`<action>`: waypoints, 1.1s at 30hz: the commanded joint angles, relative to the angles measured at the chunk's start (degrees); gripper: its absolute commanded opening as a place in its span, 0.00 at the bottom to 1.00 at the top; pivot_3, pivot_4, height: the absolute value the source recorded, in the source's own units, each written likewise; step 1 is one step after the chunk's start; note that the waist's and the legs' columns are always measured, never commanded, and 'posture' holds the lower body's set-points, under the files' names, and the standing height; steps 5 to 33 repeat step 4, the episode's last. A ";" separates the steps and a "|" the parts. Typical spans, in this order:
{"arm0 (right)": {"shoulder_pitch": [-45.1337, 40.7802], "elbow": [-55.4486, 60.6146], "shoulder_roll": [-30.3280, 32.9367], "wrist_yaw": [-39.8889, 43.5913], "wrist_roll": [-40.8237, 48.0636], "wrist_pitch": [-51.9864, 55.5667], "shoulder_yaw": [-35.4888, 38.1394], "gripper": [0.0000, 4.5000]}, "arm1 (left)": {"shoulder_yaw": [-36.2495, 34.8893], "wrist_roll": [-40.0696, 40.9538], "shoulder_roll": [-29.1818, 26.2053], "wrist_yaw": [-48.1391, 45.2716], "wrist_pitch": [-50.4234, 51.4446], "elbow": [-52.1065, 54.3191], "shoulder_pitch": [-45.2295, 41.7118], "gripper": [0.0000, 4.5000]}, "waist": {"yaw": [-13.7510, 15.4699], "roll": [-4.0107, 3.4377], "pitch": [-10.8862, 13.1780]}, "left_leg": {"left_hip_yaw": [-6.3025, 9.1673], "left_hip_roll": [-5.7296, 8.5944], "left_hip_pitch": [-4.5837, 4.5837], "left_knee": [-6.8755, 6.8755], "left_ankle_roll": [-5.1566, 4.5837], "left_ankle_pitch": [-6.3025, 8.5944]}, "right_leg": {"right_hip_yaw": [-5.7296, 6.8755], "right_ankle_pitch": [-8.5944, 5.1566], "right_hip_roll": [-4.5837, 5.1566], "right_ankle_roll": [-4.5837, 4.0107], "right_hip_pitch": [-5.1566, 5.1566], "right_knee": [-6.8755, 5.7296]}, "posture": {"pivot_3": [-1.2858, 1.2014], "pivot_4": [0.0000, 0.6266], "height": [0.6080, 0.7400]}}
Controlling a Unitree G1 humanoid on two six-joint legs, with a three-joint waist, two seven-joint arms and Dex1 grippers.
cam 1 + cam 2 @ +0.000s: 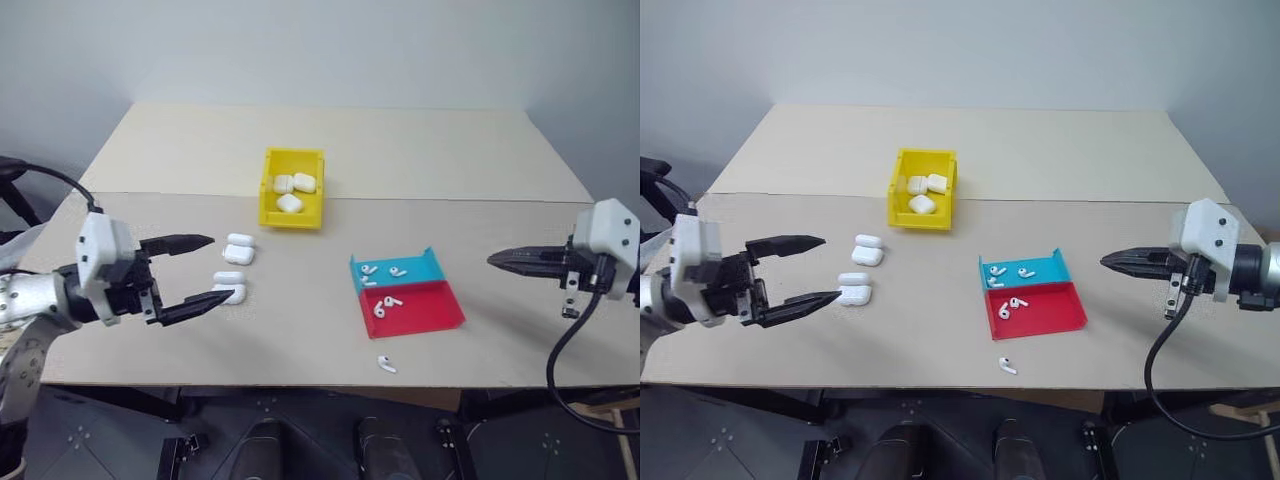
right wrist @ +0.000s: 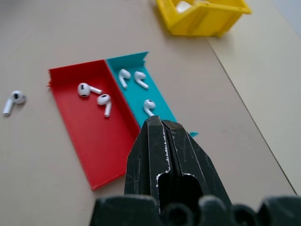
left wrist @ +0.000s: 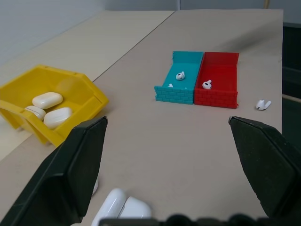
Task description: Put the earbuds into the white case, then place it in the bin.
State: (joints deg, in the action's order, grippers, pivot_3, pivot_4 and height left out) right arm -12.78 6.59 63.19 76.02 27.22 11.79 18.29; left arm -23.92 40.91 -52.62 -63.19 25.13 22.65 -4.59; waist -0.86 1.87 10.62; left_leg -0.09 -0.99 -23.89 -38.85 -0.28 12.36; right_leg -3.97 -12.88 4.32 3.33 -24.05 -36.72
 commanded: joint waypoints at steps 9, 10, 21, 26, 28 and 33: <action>-2.05 -0.53 0.40 1.35 -0.01 -1.72 -0.26 0.00 | -2.09 1.24 -0.22 1.75 0.04 2.29 -0.61 1.00 | -0.06 0.00 0.00 | -0.02 0.00 0.00 0.01 0.00 0.00 | -0.01 0.00 0.00 0.00 -0.02 0.00 | 0.52 0.24 1.00; -2.05 -0.53 0.40 1.35 -0.01 -1.72 -0.26 0.00 | -2.09 1.24 -0.22 1.75 0.04 2.29 -0.61 1.00 | -0.06 0.00 0.00 | -0.02 0.00 0.00 0.01 0.00 0.00 | -0.01 0.00 0.00 0.00 -0.02 0.00 | 0.52 0.24 1.00; -2.05 -0.53 0.40 1.35 -0.01 -1.72 -0.26 0.00 | -2.09 1.24 -0.22 1.75 0.04 2.29 -0.61 1.00 | -0.06 0.00 0.00 | -0.02 0.00 0.00 0.01 0.00 0.00 | -0.01 0.00 0.00 0.00 -0.02 0.00 | 0.52 0.24 1.00; -2.05 -0.53 0.40 1.35 -0.01 -1.72 -0.26 0.00 | -2.09 1.24 -0.22 1.75 0.04 2.29 -0.61 1.00 | -0.06 0.00 0.00 | -0.02 0.00 0.00 0.01 0.00 0.00 | -0.01 0.00 0.00 0.00 -0.02 0.00 | 0.52 0.24 1.00; -2.05 -0.53 0.40 1.35 -0.01 -1.72 -0.26 0.00 | -2.09 1.24 -0.22 1.75 0.04 2.29 -0.61 1.00 | -0.06 0.00 0.00 | -0.02 0.00 0.00 0.01 0.00 0.00 | -0.01 0.00 0.00 0.00 -0.02 0.00 | 0.52 0.24 1.00; -2.05 -0.53 0.40 1.35 -0.01 -1.72 -0.26 0.00 | -2.09 1.24 -0.22 1.75 0.04 2.29 -0.61 1.00 | -0.06 0.00 0.00 | -0.02 0.00 0.00 0.01 0.00 0.00 | -0.01 0.00 0.00 0.00 -0.02 0.00 | 0.52 0.24 1.00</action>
